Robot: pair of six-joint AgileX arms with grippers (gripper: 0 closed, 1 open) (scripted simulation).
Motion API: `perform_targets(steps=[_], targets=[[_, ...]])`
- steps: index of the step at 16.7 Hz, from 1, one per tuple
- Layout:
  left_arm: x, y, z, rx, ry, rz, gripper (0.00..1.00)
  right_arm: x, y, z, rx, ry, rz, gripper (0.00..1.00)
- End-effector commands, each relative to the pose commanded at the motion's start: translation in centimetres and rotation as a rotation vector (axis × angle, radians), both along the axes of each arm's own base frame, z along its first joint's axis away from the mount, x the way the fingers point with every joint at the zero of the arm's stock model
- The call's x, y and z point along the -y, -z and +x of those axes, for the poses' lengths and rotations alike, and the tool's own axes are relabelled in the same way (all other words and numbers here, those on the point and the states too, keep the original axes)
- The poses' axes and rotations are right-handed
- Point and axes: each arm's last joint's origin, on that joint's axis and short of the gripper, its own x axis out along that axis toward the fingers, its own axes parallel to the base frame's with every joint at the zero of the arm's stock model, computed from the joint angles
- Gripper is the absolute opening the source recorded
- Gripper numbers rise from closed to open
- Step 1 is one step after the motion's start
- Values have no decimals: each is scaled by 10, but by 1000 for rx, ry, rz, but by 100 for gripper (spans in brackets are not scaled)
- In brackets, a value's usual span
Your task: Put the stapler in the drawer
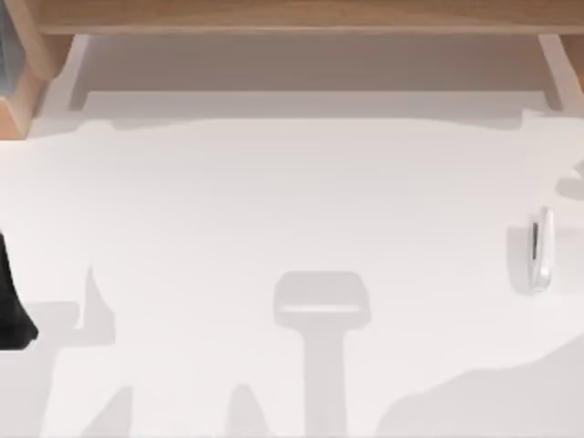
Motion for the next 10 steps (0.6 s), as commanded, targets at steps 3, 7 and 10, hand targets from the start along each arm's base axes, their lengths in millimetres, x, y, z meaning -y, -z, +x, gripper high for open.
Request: perform_targets(steps=[3,7,10], targets=[[0,0,0,0,0,0,100,-2,0,0,-4,-4,3,100],[0,0,0,0,0,0,100,0,-1,11,0,0,0,100],[0,0,0,0,0,0,100,0,0,23,0,0,0,100]])
